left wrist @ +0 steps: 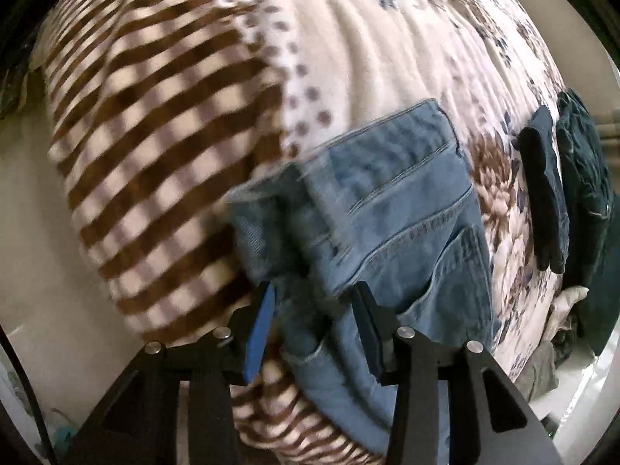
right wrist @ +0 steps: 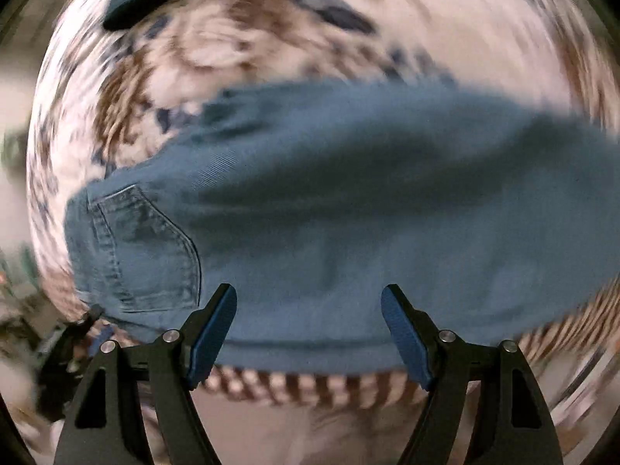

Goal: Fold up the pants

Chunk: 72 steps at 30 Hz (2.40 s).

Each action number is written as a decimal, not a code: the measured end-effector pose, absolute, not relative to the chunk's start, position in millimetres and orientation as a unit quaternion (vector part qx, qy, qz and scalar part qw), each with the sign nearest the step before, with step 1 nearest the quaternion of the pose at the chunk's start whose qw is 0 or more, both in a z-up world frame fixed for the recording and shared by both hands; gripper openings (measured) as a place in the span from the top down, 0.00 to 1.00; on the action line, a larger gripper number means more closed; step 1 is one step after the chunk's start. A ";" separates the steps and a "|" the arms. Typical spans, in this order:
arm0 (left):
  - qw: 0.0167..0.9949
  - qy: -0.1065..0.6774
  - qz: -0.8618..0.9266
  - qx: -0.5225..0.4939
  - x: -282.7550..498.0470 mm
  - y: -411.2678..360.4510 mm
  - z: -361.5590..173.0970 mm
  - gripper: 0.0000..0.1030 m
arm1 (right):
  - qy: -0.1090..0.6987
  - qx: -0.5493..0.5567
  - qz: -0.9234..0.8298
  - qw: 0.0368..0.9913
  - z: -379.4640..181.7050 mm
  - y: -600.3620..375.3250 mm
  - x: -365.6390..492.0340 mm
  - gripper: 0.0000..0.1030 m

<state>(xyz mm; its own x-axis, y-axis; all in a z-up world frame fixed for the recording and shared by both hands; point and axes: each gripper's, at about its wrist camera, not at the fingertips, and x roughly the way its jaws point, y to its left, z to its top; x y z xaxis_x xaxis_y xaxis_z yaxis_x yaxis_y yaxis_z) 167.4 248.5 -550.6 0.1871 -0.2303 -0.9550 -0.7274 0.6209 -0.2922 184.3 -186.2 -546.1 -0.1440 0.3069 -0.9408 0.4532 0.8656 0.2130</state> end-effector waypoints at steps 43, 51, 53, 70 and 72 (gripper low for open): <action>0.694 0.649 0.215 -0.225 166.4 211.2 -541.9 0.67 | 0.762 0.336 -0.150 0.533 -601.3 -214.2 88.0 0.84; 0.765 0.624 0.153 -0.043 192.8 110.4 -459.9 0.08 | 0.764 0.222 0.008 0.605 -526.4 -182.0 137.9 0.40; 0.776 0.615 0.139 -0.010 211.8 90.2 -464.8 0.07 | 0.746 0.209 0.058 0.629 -517.6 -166.5 183.9 0.37; 0.733 0.671 0.116 0.002 297.9 86.0 -570.5 0.01 | 0.788 0.131 0.195 0.569 -626.5 -95.1 361.3 0.88; 0.735 0.669 0.111 0.002 297.3 86.8 -568.6 0.01 | 0.766 0.139 0.167 0.605 -612.9 -102.6 372.7 0.95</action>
<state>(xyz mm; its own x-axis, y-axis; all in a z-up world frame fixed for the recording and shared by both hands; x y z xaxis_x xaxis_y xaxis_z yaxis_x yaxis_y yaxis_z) 297.3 86.8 -568.6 0.0800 0.1661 -0.9829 -0.1611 0.9752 0.1517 372.7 -102.6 -612.9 -0.2294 0.4145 -0.8807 0.0107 0.9058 0.4235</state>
